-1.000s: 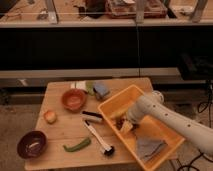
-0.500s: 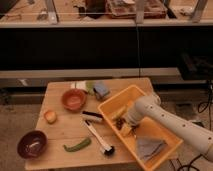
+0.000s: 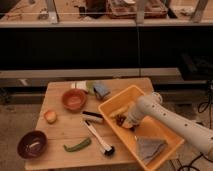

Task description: Place grapes in purple bowl

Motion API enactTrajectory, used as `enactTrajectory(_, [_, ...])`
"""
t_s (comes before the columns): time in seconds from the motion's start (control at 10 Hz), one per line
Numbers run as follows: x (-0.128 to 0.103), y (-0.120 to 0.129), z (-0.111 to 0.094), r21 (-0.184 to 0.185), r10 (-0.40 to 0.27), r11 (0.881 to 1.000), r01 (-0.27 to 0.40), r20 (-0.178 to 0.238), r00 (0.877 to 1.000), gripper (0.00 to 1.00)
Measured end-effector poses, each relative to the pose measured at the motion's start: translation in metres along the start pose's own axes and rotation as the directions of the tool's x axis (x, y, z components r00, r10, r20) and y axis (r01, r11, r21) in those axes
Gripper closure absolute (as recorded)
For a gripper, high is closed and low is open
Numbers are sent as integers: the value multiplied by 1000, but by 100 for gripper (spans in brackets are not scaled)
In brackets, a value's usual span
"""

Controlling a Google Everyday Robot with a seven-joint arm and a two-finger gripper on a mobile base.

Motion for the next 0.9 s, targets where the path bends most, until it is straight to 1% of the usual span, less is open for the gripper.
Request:
enactTrajectory(0.3, [-1,-4,0,7,0,1000,-1,2,1000,82])
enactTrajectory(0.8, [0,-2,-1,5,3,1000,-3,-2,1000,82])
enactTrajectory(0.9, [-2,0,-6,0,17,1000,-17,-14,1000,82])
